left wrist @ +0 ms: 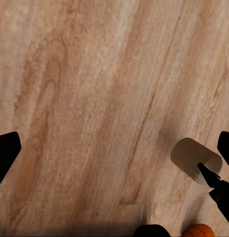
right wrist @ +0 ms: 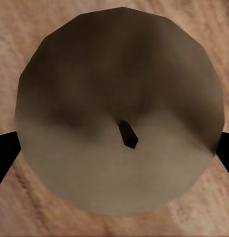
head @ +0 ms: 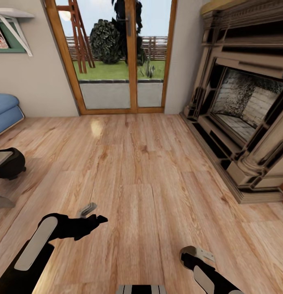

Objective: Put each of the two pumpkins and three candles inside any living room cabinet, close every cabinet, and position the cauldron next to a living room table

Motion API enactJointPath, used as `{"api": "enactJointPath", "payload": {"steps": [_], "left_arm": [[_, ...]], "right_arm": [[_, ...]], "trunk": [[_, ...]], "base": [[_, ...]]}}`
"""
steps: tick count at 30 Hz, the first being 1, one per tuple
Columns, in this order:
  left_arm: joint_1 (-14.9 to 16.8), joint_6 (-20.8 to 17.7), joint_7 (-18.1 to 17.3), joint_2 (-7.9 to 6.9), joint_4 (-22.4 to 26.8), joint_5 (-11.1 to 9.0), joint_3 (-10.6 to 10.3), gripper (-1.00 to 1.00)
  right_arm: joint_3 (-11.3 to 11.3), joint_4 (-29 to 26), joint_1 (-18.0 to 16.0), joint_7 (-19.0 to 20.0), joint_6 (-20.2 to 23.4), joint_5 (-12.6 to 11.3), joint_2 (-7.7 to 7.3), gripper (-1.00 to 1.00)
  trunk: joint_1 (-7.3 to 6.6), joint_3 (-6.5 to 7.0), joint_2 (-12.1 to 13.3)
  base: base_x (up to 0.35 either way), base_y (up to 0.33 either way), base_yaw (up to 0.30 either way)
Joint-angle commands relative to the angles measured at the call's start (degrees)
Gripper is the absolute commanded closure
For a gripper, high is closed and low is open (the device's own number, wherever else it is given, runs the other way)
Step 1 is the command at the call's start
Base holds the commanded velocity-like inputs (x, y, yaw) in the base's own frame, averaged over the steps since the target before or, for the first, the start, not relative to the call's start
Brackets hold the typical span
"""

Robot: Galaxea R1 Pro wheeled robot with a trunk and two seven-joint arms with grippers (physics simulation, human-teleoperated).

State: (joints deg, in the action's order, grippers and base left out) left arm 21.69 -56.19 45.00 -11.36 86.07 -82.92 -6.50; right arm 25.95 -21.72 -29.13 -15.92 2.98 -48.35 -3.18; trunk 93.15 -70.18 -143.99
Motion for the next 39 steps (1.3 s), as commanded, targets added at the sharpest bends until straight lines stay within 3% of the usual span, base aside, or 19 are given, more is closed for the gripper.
{"api": "enactJointPath", "payload": {"steps": [1,5,11,39], "left_arm": [[0.06,0.05,0.66,-0.02,-0.37,-0.3,-0.08,-1.0],[0.1,0.15,1.38,0.15,-1.09,1.57,-0.05,-1.0],[0.15,0.28,5.46,0.97,-1.18,3.93,0.0,-1.0],[0.14,0.29,5.97,1.08,-1.17,3.97,0.0,-1.0]], "right_arm": [[0.45,-0.16,-0.01,-0.51,0.28,-0.35,-0.08,1.0],[0.42,-0.19,-0.03,-0.51,0.29,-0.41,-0.08,1.0],[0.42,-0.32,-0.01,-0.51,0.34,-0.43,-0.09,1.0],[0.33,-0.78,0.02,-0.51,0.35,-0.5,-0.16,1.0]], "trunk": [[-0.03,0.18,0.0],[-0.14,1.07,0.05],[-0.29,2.4,0.13],[-1.01,8.6,0.51]], "base": [[0.0,0.0,0.0],[0.0,0.0,0.0],[0.0,0.0,0.0],[-0.047,0.0,0.0]]}}
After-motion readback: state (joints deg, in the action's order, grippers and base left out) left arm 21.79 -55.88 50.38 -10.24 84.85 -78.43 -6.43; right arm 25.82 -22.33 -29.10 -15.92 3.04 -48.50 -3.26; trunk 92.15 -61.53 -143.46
